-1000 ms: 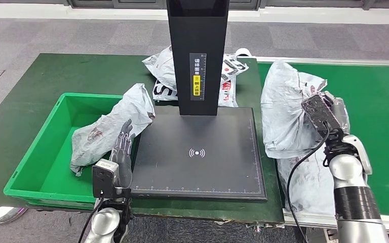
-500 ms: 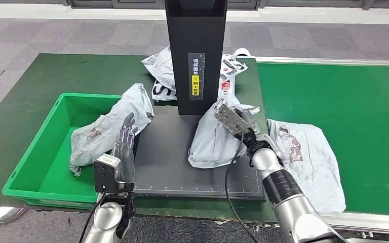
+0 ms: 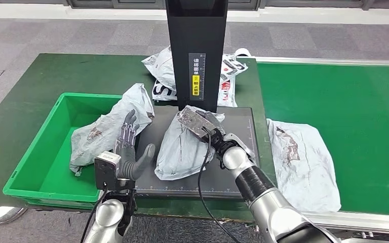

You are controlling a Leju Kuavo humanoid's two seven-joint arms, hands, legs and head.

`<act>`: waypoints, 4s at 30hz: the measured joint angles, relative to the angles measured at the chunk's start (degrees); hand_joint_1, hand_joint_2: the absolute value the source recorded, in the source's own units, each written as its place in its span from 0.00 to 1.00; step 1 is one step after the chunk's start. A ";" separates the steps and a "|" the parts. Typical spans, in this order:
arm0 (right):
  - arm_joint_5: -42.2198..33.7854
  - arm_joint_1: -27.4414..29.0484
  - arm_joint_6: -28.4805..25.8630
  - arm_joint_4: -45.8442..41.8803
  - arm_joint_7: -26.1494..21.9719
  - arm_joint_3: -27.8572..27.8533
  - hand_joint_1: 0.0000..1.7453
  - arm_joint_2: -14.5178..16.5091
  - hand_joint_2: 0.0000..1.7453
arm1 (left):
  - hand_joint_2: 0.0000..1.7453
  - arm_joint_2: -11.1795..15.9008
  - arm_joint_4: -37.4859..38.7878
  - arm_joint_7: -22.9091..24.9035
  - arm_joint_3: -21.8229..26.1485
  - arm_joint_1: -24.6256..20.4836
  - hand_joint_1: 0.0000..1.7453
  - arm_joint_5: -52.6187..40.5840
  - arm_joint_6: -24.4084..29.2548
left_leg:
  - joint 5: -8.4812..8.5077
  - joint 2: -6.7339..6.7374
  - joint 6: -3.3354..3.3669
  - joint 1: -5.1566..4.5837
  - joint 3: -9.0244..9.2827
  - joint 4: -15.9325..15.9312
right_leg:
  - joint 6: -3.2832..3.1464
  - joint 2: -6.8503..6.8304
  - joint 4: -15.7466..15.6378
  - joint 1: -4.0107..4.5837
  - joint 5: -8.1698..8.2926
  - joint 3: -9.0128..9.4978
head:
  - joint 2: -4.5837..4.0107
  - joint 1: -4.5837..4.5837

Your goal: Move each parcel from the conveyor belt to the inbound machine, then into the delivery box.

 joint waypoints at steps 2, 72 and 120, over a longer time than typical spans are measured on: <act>-0.01 -0.65 0.18 0.80 0.11 0.51 0.00 0.39 1.00 | 1.00 -0.01 0.01 -0.05 0.01 -0.02 0.00 -0.03 0.07 | 0.00 0.00 0.00 0.00 0.00 0.00 | 0.00 0.00 0.00 0.00 0.00 0.00 | 0.00 0.00; 8.94 31.79 -10.51 -66.04 -0.37 -7.06 0.00 -8.46 1.00 | 1.00 0.09 52.29 13.21 -12.93 -28.20 1.00 -47.23 -14.14 | -0.24 -0.14 0.37 -0.11 0.67 0.00 | 0.18 -0.26 -0.13 -0.17 -0.20 1.32 | 0.00 0.01; 11.85 46.54 -15.57 -74.85 -1.01 -15.23 0.00 -7.55 1.00 | 1.00 7.40 -22.20 17.38 10.22 -7.28 1.00 -56.82 25.34 | -0.29 -0.03 0.08 -0.07 0.45 0.00 | -0.06 -0.06 -0.05 -0.02 -0.25 0.45 | 0.00 0.01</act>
